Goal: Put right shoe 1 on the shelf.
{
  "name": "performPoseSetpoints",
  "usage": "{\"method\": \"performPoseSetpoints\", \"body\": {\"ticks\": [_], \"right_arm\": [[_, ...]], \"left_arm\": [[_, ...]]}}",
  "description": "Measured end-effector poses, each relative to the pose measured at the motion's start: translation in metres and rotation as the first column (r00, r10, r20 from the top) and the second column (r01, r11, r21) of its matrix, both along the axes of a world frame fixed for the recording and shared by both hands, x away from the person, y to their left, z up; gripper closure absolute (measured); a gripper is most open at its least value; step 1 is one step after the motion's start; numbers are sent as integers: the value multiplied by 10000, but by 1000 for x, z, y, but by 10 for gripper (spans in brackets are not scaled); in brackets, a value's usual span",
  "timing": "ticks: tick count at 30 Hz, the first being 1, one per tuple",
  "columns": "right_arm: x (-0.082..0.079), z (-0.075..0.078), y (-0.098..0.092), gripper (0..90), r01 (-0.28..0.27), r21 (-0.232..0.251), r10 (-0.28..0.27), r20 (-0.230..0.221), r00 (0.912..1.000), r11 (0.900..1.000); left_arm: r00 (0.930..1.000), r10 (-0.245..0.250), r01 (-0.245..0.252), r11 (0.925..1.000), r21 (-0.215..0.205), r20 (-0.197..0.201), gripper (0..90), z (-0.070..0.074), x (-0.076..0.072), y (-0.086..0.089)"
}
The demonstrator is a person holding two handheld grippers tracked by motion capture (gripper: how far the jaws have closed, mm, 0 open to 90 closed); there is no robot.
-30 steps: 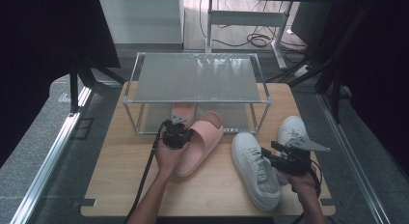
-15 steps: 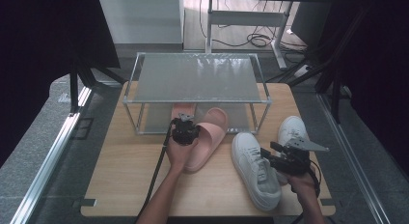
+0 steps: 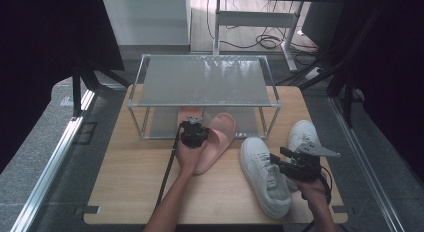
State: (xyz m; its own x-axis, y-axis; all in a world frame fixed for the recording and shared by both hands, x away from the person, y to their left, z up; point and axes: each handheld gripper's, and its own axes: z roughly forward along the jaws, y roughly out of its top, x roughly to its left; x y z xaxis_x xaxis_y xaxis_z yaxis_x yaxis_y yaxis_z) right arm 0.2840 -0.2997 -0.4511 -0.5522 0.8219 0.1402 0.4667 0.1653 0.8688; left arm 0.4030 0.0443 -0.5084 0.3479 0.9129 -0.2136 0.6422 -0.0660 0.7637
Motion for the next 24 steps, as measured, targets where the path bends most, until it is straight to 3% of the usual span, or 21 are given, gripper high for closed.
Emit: {"method": "performPoseSetpoints", "body": {"ticks": [12,18,22,24], "right_arm": [[0,0,-1,468,20,-11,-20,-1,10000,10000],[0,-1,-1,468,10,-17,-10,-16,10000,10000],[0,-1,-1,468,15,-21,-15,-10,10000,10000],[0,0,-1,468,20,-12,-20,-6,10000,10000]], "left_arm": [[9991,382,-378,9991,-211,183,837,0,10,-1],[9993,322,-318,9993,-180,172,821,-2,12,-2],[9996,214,-205,9987,-469,206,772,-1,11,-2],[9991,207,-186,9983,-558,374,688,1,8,1]]}}
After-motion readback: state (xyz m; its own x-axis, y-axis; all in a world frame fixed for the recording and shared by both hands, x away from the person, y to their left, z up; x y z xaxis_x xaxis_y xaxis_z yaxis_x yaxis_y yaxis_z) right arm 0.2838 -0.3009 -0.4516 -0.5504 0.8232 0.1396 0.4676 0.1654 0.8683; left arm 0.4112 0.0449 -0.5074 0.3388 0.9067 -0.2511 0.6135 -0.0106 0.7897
